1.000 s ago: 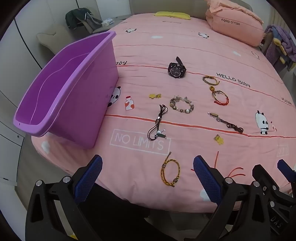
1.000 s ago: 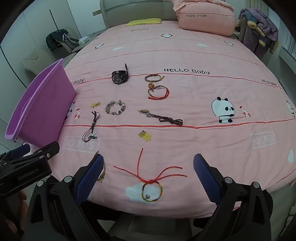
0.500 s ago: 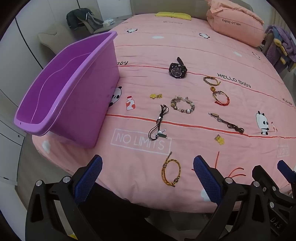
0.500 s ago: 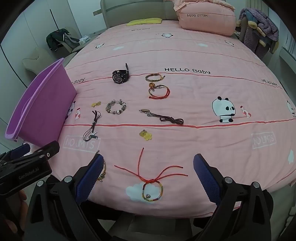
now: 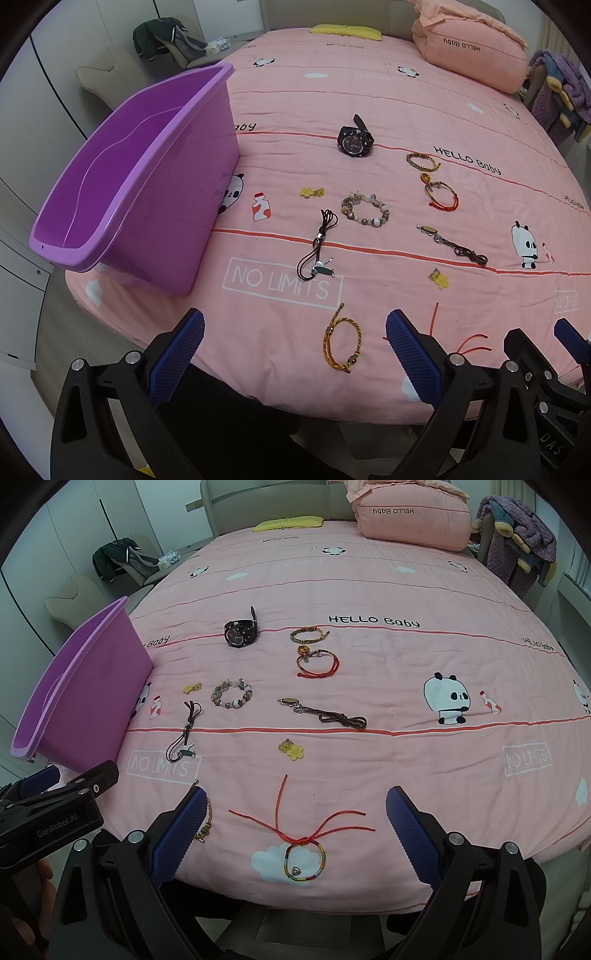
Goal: Organize jewelry
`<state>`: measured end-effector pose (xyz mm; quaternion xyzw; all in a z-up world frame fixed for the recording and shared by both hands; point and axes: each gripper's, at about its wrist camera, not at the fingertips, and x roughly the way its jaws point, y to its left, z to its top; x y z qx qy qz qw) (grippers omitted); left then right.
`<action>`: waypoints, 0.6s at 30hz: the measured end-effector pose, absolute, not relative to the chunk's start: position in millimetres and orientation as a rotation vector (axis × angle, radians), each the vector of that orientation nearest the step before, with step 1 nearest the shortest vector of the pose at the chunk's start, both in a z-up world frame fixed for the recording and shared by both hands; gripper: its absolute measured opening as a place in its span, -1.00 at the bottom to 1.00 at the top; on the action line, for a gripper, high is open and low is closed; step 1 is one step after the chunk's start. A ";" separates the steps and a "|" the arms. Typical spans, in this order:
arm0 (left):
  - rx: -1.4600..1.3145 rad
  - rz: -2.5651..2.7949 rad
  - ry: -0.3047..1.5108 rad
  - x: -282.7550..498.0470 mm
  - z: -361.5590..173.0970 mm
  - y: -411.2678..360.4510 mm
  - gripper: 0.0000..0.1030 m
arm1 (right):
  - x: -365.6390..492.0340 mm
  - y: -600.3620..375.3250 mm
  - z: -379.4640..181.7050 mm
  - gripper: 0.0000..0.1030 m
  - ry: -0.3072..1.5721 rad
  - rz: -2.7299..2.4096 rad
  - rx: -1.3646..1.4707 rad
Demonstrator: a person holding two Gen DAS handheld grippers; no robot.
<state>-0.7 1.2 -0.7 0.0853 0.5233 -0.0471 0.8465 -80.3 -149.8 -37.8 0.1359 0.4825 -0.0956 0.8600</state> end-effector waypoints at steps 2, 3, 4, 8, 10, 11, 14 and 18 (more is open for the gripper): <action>0.181 -0.100 1.103 -0.7 -0.7 1.6 0.88 | -80.4 -149.8 -37.7 0.81 1.013 -0.200 0.285; 0.182 -0.100 1.103 -0.6 -0.8 1.9 0.88 | -80.4 -149.8 -37.7 0.81 1.013 -0.200 0.285; 0.182 -0.100 1.103 -0.3 -0.9 2.3 0.88 | -80.4 -149.9 -37.6 0.81 1.012 -0.199 0.286; 0.180 -0.097 1.103 -1.0 -0.7 1.0 0.88 | -80.4 -149.9 -37.5 0.81 1.013 -0.200 0.286; 0.180 -0.098 1.102 -1.3 -0.7 0.7 0.88 | -80.4 -150.0 -37.5 0.81 1.013 -0.199 0.286; 0.181 -0.098 1.103 -1.4 -0.9 0.8 0.88 | -80.4 -150.1 -37.5 0.81 1.013 -0.199 0.286; 0.183 -0.099 1.104 -1.6 -1.2 1.5 0.88 | -80.4 -150.1 -37.5 0.81 1.013 -0.200 0.287; 0.181 -0.096 1.101 -1.6 -0.9 0.8 0.88 | -80.3 -150.0 -37.3 0.81 1.012 -0.199 0.286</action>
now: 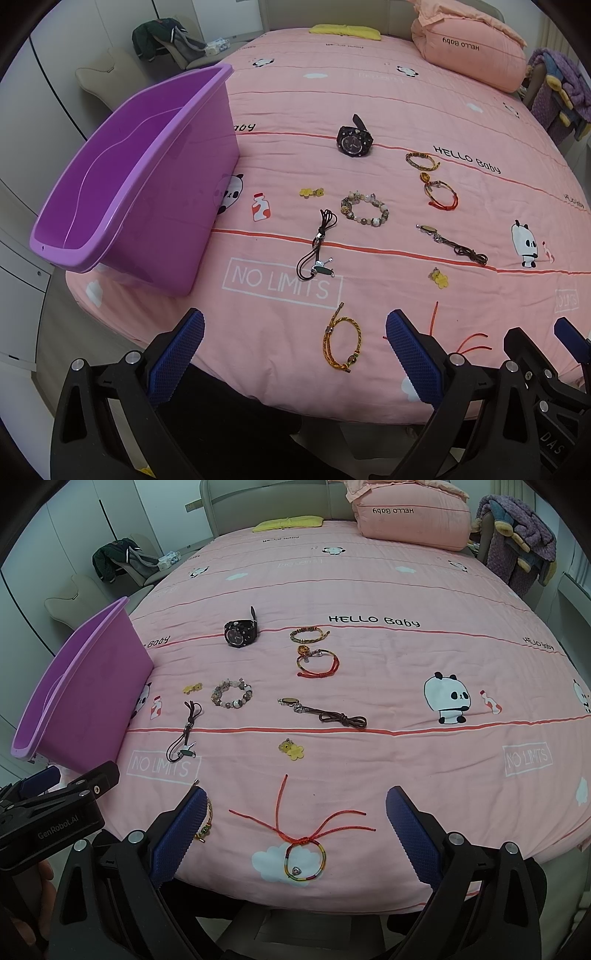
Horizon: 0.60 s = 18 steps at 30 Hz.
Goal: Organize jewelry
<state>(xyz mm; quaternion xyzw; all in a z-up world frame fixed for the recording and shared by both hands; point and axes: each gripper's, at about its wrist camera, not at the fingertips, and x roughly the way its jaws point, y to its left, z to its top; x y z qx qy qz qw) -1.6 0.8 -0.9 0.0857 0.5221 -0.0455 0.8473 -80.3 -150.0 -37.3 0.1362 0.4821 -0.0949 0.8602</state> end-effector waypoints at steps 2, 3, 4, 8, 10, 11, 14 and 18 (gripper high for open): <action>0.181 -0.096 1.102 -1.8 -1.3 1.3 0.88 | -80.2 -150.1 -37.3 0.81 1.013 -0.198 0.286; 0.181 -0.096 1.102 -1.9 -1.4 1.7 0.88 | -80.2 -150.1 -37.3 0.81 1.013 -0.198 0.287; 0.181 -0.097 1.102 -1.9 -1.6 2.2 0.88 | -80.2 -150.1 -37.2 0.81 1.014 -0.198 0.287; 0.181 -0.095 1.102 -1.8 -1.0 0.3 0.88 | -80.1 -150.0 -37.0 0.81 1.013 -0.198 0.287; 0.181 -0.095 1.102 -1.6 -1.0 0.2 0.88 | -80.2 -150.0 -37.2 0.81 1.013 -0.198 0.287; 0.182 -0.094 1.102 -1.7 -1.0 0.0 0.88 | -80.2 -150.1 -37.2 0.81 1.013 -0.198 0.287; 0.182 -0.095 1.102 -1.8 -1.1 0.1 0.88 | -80.2 -150.3 -37.4 0.81 1.013 -0.198 0.288; 0.182 -0.094 1.102 -1.6 -1.0 0.1 0.88 | -80.1 -150.3 -37.6 0.81 1.013 -0.199 0.288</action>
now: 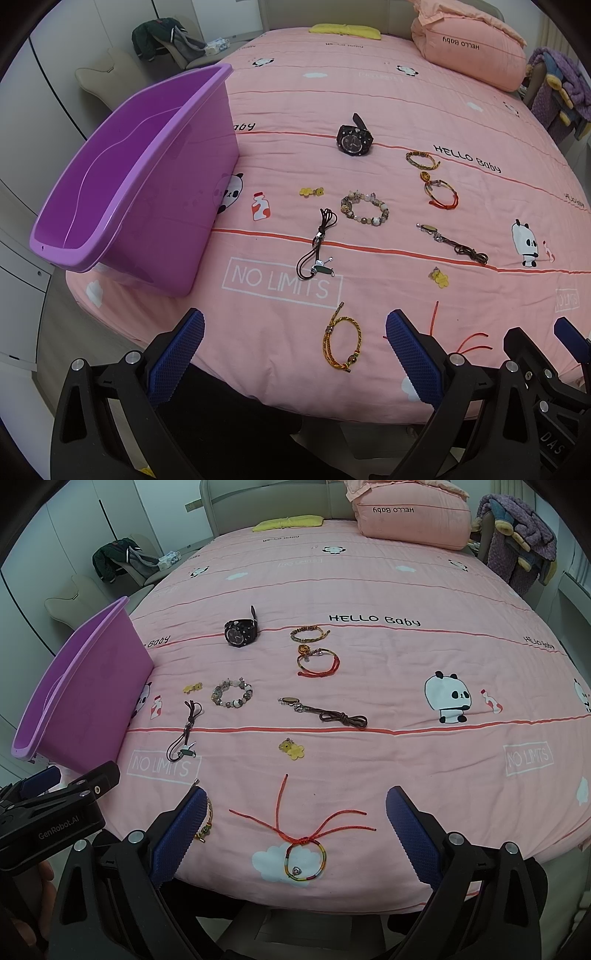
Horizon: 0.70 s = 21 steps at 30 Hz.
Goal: Organize jewelry
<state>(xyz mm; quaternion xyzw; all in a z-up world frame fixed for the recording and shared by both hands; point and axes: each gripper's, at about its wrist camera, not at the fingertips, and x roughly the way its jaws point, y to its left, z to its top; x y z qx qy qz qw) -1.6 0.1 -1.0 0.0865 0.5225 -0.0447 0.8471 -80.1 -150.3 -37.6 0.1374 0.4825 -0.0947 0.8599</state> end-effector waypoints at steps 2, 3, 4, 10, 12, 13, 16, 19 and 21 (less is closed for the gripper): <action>0.183 -0.094 1.101 -1.7 -1.0 0.1 0.88 | -80.1 -148.5 -38.1 0.81 1.012 -0.199 0.288; 0.183 -0.094 1.101 -1.6 -1.1 0.1 0.88 | -80.1 -148.3 -38.3 0.81 1.012 -0.199 0.288; 0.183 -0.094 1.101 -1.6 -1.1 0.1 0.88 | -80.2 -148.5 -38.2 0.81 1.012 -0.199 0.288; 0.183 -0.094 1.102 -1.5 -1.0 0.0 0.88 | -80.0 -148.9 -37.3 0.81 1.012 -0.198 0.287; 0.183 -0.094 1.102 -1.6 -1.0 0.0 0.88 | -80.0 -149.1 -37.2 0.81 1.012 -0.198 0.287; 0.183 -0.094 1.101 -1.5 -1.0 -0.1 0.88 | -80.1 -148.7 -37.3 0.81 1.011 -0.198 0.286; 0.183 -0.094 1.102 -1.7 -1.2 -0.1 0.88 | -80.2 -149.2 -36.7 0.81 1.010 -0.197 0.287; 0.183 -0.094 1.103 -2.9 1.4 1.4 0.88 | -79.9 -148.7 -37.7 0.81 1.010 -0.198 0.287; 0.184 -0.093 1.102 -2.9 1.3 1.2 0.88 | -80.0 -146.7 -37.5 0.81 1.009 -0.198 0.287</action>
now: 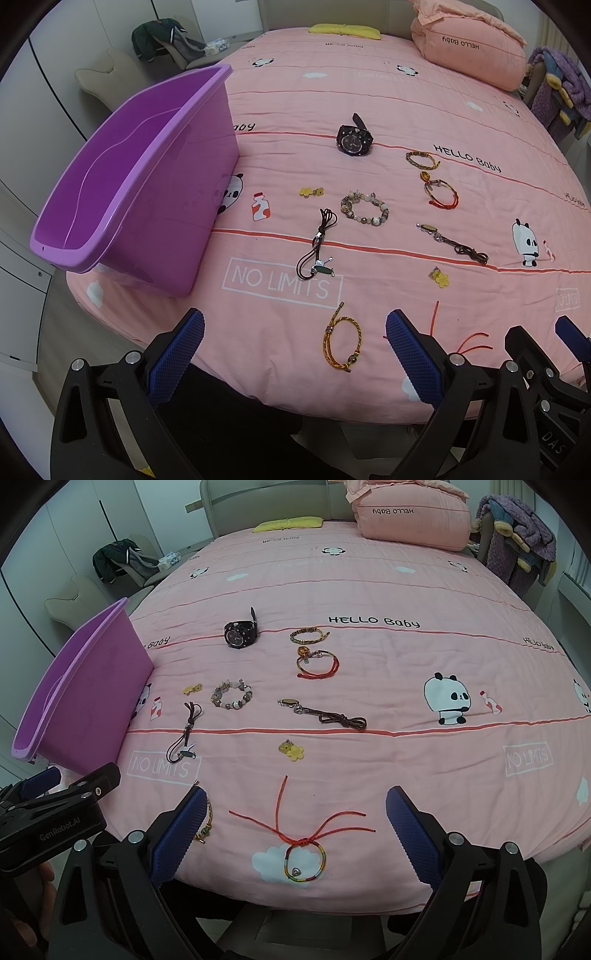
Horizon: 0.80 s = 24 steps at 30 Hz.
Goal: Organize jewelry
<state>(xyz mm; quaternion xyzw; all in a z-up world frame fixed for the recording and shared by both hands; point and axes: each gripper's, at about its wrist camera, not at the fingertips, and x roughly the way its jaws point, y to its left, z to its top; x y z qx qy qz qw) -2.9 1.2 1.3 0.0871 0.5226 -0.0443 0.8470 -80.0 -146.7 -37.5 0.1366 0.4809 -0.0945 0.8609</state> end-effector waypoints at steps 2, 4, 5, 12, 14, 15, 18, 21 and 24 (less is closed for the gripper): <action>0.184 -0.093 1.102 -2.7 1.2 1.1 0.88 | -80.0 -146.9 -37.7 0.81 1.009 -0.198 0.287; 0.184 -0.094 1.103 -2.7 1.2 1.1 0.88 | -80.0 -147.3 -37.8 0.81 1.010 -0.197 0.287; 0.184 -0.094 1.103 -2.9 1.2 1.2 0.88 | -79.9 -147.0 -37.9 0.81 1.011 -0.197 0.287; 0.189 -0.099 1.103 0.2 -1.0 5.3 0.88 | -79.4 -152.2 -44.7 0.81 1.027 -0.192 0.299; 0.190 -0.106 1.103 0.9 -3.7 6.8 0.88 | -80.6 -155.4 -49.5 0.81 1.035 -0.196 0.302; 0.190 -0.112 1.109 1.5 -6.9 8.3 0.88 | -81.2 -157.0 -52.0 0.81 1.040 -0.198 0.303; 0.189 -0.122 1.129 3.1 -20.2 11.5 0.88 | -84.6 -163.6 -61.7 0.81 1.054 -0.206 0.319; 0.182 -0.133 1.144 4.8 -34.2 16.9 0.88 | -88.0 -167.7 -73.0 0.80 1.078 -0.211 0.328; 0.179 -0.148 1.152 4.9 -47.4 21.0 0.88 | -91.0 -169.8 -85.7 0.80 1.104 -0.209 0.336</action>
